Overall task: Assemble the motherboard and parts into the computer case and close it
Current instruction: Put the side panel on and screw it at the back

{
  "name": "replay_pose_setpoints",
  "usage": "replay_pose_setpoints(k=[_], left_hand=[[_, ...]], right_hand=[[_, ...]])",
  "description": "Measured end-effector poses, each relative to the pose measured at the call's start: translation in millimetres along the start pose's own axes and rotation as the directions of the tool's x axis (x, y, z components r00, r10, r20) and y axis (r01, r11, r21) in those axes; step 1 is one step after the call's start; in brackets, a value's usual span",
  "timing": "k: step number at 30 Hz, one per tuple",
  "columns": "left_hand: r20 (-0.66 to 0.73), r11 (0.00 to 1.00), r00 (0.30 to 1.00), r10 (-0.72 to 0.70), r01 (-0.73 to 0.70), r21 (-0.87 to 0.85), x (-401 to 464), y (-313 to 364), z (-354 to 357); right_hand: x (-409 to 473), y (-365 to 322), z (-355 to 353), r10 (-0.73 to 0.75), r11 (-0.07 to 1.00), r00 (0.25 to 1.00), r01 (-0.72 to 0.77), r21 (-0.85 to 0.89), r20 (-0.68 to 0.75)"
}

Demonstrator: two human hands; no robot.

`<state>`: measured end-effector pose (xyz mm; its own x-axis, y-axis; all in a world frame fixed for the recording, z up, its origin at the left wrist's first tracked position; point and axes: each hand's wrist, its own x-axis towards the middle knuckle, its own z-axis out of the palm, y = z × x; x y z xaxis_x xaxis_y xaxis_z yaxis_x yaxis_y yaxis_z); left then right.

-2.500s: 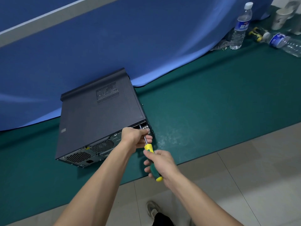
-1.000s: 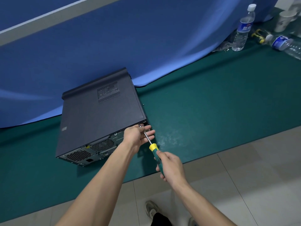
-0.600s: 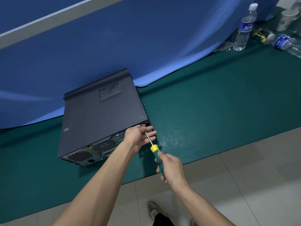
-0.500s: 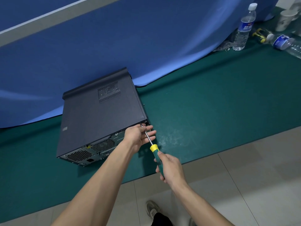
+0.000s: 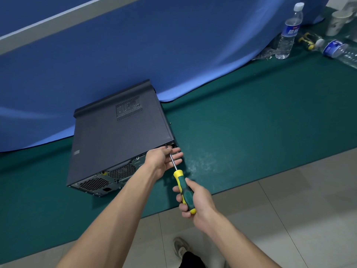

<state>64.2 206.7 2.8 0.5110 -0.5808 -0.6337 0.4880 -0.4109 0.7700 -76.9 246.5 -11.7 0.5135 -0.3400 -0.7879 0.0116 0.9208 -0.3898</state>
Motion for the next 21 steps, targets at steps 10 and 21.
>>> replay_pose_setpoints(k=[10, 21], left_hand=[[-0.036, 0.999, 0.999, 0.007, -0.006, 0.033, 0.8, 0.4, 1.9], [-0.007, 0.961, 0.995, -0.101, 0.099, 0.260, -5.9, 8.4, -5.4]], right_hand=[[3.9, 2.3, 5.2, -0.167, 0.975, 0.983, 0.153, -0.162, -0.080], [-0.3, -9.2, 14.4, 0.044, 0.999, 0.985, -0.041, -0.022, 0.167]])
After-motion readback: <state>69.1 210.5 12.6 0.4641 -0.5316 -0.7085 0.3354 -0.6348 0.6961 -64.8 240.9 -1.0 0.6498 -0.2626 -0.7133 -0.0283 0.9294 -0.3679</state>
